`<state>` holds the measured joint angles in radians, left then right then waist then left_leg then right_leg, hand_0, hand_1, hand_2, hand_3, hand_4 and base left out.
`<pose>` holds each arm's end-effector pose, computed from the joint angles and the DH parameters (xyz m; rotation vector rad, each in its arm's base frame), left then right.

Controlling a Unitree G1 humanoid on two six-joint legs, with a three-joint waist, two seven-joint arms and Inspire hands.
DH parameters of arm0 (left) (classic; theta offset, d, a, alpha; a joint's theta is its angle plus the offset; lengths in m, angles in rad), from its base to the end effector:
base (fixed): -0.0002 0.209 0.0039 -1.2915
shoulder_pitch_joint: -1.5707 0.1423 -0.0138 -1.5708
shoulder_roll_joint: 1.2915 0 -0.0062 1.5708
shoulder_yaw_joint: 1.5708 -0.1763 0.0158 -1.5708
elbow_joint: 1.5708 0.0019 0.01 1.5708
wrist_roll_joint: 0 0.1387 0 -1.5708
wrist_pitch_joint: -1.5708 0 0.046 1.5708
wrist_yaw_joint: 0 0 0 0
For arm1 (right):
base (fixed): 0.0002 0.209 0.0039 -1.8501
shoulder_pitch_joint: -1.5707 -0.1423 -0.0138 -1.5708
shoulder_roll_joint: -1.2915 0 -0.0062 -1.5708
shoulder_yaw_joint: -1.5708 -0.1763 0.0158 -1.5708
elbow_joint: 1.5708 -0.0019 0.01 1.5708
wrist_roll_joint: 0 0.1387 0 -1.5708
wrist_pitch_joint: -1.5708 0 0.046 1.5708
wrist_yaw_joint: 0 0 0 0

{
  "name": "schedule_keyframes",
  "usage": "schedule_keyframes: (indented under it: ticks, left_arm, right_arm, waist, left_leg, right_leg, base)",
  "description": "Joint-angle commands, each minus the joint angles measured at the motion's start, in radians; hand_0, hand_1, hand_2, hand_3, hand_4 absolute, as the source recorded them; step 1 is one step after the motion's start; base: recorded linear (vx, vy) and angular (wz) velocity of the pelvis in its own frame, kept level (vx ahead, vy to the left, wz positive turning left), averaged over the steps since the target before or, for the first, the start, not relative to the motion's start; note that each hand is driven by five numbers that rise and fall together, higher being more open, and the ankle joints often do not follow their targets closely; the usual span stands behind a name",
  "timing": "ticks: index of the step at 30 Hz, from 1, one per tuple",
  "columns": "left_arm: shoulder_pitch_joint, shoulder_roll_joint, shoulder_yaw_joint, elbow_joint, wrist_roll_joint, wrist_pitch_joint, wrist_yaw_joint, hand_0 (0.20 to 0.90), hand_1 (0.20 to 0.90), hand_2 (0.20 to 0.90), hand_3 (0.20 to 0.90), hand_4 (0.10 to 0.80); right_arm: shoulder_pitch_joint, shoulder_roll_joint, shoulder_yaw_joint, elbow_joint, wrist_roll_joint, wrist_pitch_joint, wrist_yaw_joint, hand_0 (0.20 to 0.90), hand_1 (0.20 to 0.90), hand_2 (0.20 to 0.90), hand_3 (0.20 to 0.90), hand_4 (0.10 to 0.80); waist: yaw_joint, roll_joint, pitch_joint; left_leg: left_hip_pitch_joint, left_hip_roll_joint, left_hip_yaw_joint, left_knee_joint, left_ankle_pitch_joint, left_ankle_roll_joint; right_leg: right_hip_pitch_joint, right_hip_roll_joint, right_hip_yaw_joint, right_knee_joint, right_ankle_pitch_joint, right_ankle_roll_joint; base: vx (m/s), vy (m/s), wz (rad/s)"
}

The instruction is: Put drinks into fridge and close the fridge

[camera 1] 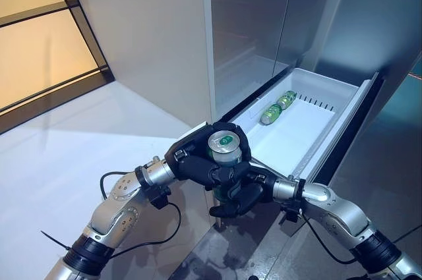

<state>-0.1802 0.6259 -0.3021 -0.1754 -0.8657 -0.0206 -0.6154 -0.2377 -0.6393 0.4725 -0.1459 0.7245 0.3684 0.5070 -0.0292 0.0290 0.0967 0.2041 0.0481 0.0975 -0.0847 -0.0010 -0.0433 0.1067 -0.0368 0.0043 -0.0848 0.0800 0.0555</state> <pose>0.2233 0.1791 0.1167 -0.1998 -0.1804 -1.0210 0.2207 -0.1563 0.0865 0.0448 0.3359 1.0382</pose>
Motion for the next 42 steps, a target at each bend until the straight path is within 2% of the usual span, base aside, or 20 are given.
schedule_keyframes:
  ticks: [1,10,23,24,25,26,27,42]
  left_arm:
    - [-0.209,-0.064,-0.046,0.015,-0.052,-0.109,-0.006,0.3,0.3,0.3,0.2,0.1]
    - [-0.199,-0.047,-0.028,-0.001,-0.064,-0.09,0.011,0.3,0.3,0.3,0.2,0.1]
    - [-0.205,-0.047,-0.044,0.005,-0.059,-0.073,0.026,0.3,0.3,0.3,0.2,0.1]
    - [-0.206,-0.045,-0.045,0.006,-0.058,-0.07,0.026,0.3,0.3,0.3,0.2,0.1]
    - [-0.209,-0.044,-0.047,0.009,-0.056,-0.069,0.026,0.3,0.3,0.3,0.2,0.1]
    - [-0.21,-0.043,-0.05,0.012,-0.055,-0.07,0.025,0.3,0.3,0.3,0.2,0.1]
    - [-0.211,-0.043,-0.052,0.014,-0.053,-0.069,0.023,0.3,0.3,0.3,0.2,0.1]
    - [-0.196,-0.048,-0.06,0.022,-0.022,-0.054,0.017,0.3,0.3,0.3,0.2,0.1]
  right_arm:
    - [-0.162,0.183,-0.012,-0.075,0.287,-0.059,-0.027,0.9,0.9,0.9,0.9,0.8]
    - [-0.151,0.183,-0.038,-0.064,0.3,-0.067,-0.061,0.9,0.9,0.9,0.9,0.8]
    - [-0.183,0.164,-0.013,-0.064,0.267,-0.067,-0.071,0.9,0.9,0.9,0.9,0.8]
    - [-0.188,0.158,-0.012,-0.068,0.267,-0.068,-0.075,0.801,0.801,0.801,0.785,0.685]
    - [-0.193,0.155,-0.01,-0.07,0.268,-0.067,-0.083,0.519,0.519,0.519,0.455,0.355]
    - [-0.198,0.153,-0.009,-0.069,0.269,-0.068,-0.089,0.519,0.519,0.519,0.455,0.355]
    - [-0.203,0.152,-0.01,-0.068,0.272,-0.072,-0.094,0.3,0.3,0.3,0.2,0.1]
    - [-0.242,0.143,-0.021,-0.054,0.274,-0.09,-0.17,0.3,0.3,0.3,0.2,0.1]
  waist:
    - [0.01,-0.029,-0.051]
    - [0.01,-0.027,-0.054]
    - [0.01,-0.029,-0.049]
    - [0.01,-0.03,-0.049]
    - [0.01,-0.03,-0.049]
    - [0.01,-0.03,-0.048]
    - [0.011,-0.03,-0.048]
    - [0.015,-0.032,-0.048]
  left_leg:
    - [-0.026,-0.1,-0.029,0.035,-0.059,0.079]
    - [-0.024,-0.099,-0.028,0.032,-0.058,0.078]
    - [-0.021,-0.1,-0.031,0.035,-0.057,0.079]
    - [-0.021,-0.1,-0.031,0.036,-0.058,0.079]
    - [-0.021,-0.1,-0.031,0.037,-0.058,0.079]
    - [-0.02,-0.1,-0.031,0.037,-0.058,0.079]
    - [-0.02,-0.1,-0.031,0.037,-0.059,0.079]
    - [-0.022,-0.103,-0.03,0.043,-0.064,0.08]
  right_leg:
    - [0.036,0.024,-0.086,0.058,-0.123,0.01]
    - [0.038,0.025,-0.089,0.054,-0.122,0.01]
    - [0.042,0.026,-0.086,0.053,-0.12,0.008]
    - [0.043,0.026,-0.087,0.053,-0.12,0.008]
    - [0.043,0.026,-0.087,0.053,-0.12,0.008]
    - [0.044,0.026,-0.088,0.052,-0.119,0.008]
    - [0.045,0.026,-0.088,0.052,-0.12,0.008]
    - [0.046,0.025,-0.09,0.044,-0.117,0.008]
  base:
    - [0.0,0.0,0.0]
    - [0.0,0.0,0.0]
    - [0.0,0.0,0.0]
    - [0.0,0.0,0.0]
    - [0.0,0.0,0.0]
    - [0.0,0.0,0.0]
    - [0.0,0.0,0.0]
    - [0.0,0.0,0.0]
